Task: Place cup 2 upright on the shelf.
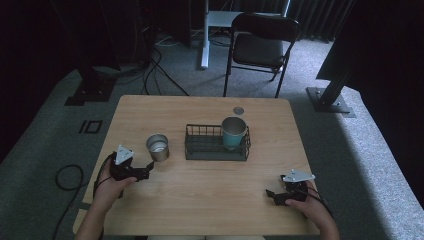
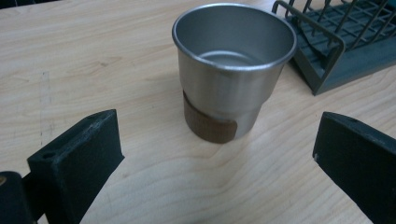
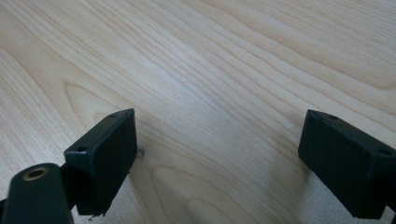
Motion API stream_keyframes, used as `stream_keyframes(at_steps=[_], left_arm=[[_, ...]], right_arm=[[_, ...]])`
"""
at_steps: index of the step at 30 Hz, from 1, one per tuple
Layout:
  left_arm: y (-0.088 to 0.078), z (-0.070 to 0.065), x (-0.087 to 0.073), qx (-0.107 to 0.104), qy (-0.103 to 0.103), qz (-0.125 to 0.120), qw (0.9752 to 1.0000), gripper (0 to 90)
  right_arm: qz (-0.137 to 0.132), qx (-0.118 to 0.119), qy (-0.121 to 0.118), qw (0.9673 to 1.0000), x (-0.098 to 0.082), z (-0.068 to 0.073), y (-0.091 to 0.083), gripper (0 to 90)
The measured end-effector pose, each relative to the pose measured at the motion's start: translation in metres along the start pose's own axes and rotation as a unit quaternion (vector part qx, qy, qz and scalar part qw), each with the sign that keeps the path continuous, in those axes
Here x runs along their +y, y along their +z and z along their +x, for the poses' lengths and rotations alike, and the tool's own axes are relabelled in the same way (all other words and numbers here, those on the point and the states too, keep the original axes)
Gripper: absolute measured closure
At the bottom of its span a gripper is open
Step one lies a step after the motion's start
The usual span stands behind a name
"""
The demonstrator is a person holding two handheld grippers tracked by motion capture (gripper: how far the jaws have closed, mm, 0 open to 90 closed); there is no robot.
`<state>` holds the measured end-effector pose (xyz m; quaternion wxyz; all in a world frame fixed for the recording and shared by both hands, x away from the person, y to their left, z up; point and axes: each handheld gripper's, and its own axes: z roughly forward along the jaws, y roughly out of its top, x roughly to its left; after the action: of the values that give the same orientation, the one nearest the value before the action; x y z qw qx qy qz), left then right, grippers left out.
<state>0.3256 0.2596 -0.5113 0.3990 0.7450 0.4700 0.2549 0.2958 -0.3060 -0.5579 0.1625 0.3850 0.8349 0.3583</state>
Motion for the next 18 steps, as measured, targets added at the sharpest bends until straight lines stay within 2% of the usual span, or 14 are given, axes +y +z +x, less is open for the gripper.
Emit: stream_keyframes(at_steps=[10, 18], left_arm=[[0.008, -0.004, 0.013, -0.009, 0.006, -0.010, 0.9999, 1.8], [0.015, -0.004, 0.023, -0.006, 0.008, -0.018, 0.9998, 1.8]], right_arm=[[0.000, 0.000, 0.000, 1.0000, 0.000, 0.000, 0.000, 11.3], [0.000, 0.000, 0.000, 1.0000, 0.000, 0.000, 0.000, 11.3]])
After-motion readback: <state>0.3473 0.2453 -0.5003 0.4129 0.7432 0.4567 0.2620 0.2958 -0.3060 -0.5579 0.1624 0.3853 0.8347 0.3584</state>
